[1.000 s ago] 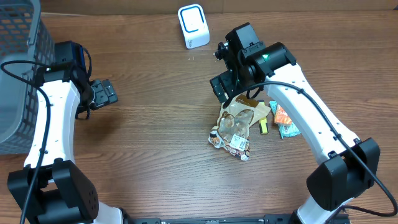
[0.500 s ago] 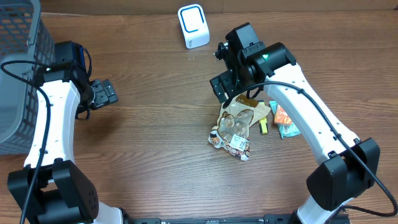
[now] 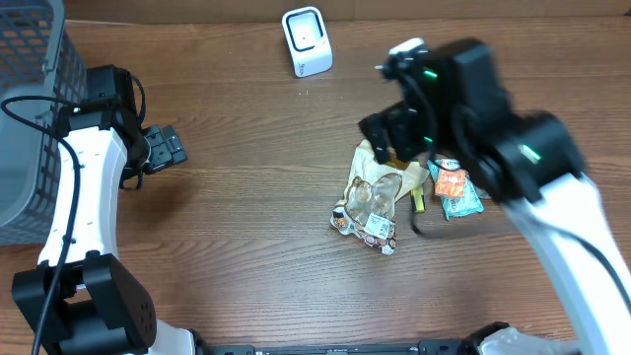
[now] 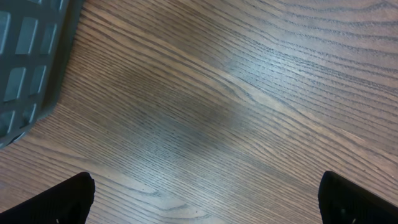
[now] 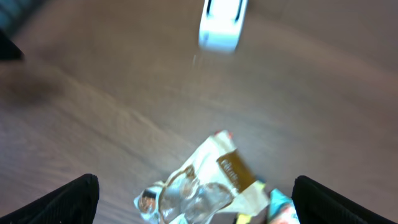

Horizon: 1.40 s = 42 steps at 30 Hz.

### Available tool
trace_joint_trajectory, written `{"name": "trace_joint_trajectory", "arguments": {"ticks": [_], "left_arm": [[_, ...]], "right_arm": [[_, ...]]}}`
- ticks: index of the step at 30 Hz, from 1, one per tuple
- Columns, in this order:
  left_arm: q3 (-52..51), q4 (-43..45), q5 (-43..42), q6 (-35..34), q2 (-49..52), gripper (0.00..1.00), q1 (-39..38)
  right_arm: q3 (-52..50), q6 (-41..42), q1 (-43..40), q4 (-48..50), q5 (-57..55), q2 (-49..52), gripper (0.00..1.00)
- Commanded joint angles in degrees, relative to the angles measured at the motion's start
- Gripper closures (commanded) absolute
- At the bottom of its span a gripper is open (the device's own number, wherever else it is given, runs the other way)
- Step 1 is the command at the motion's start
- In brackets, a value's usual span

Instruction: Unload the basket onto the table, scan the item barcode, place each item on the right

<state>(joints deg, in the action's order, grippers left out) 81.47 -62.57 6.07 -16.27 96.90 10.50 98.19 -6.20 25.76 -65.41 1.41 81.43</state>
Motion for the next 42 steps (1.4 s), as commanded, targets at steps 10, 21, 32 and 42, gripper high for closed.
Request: {"name": "trace_joint_trajectory", "arguments": {"ticks": [10,21,32,42], "left_arm": [[0.76,0.07,0.09,0.87,0.39,0.01,-0.37],[0.74,0.04,0.09,0.87,0.39,0.0,-0.37],[0.76,0.07,0.09,0.87,0.39,0.0,-0.37],[0.76,0.07,0.09,0.87,0.39,0.0,-0.37]], "right_arm": [[0.24,0.24,-7.17,2.62,-1.27,-26.4,0.0],[-20.17,2.95,-10.21,17.22,-1.29,-48.02,0.0],[-63.28,12.22,-16.2,51.91,-0.85,-73.5,0.0],[-89.55,15.8,-16.24,76.52,-1.68,-81.26,0.0]]}}
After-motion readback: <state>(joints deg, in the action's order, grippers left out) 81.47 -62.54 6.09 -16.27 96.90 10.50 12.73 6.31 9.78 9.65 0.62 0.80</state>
